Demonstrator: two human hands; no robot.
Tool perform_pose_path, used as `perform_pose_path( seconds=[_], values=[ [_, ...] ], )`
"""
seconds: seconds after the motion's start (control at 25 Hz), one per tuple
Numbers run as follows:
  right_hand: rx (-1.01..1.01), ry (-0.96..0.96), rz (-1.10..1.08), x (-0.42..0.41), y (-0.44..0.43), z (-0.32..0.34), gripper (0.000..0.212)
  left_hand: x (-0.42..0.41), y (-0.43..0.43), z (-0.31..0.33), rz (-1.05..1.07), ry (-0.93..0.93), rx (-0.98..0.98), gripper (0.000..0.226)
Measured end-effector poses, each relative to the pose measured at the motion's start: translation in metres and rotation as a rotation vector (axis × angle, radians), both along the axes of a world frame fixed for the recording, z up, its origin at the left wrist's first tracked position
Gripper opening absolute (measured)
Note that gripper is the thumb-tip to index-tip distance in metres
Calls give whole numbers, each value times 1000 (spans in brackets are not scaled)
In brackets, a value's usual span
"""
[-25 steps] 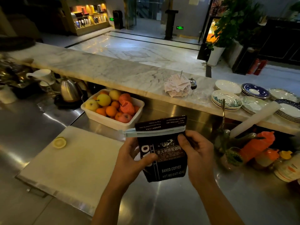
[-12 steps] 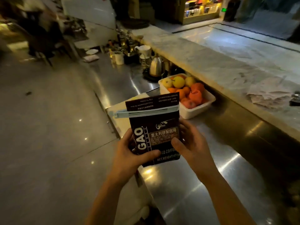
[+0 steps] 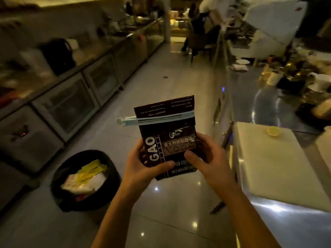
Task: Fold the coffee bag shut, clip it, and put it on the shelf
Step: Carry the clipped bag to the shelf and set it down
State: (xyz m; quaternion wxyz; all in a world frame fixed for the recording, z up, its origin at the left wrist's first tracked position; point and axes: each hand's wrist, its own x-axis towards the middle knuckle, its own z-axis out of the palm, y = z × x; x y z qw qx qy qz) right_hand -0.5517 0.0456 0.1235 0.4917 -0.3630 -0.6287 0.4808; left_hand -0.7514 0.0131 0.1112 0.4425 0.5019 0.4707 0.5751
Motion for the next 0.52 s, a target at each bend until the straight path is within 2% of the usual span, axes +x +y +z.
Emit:
perform_pose_path(
  seconds=[0.12, 0.36, 0.44, 0.52],
  values=[
    [0, 5, 207, -105, 3, 7, 41, -95, -38, 2, 219, 6, 7, 66],
    [9, 6, 668, -339, -35, 12, 44, -281, -144, 0, 695, -15, 8, 75],
    [8, -6, 808, -408, -59, 13, 49, -326, -187, -2, 874, -28, -9, 74],
    [12, -13, 953, -465, -83, 10, 45, -358, -225, -4, 1052, -37, -19, 72]
  ],
)
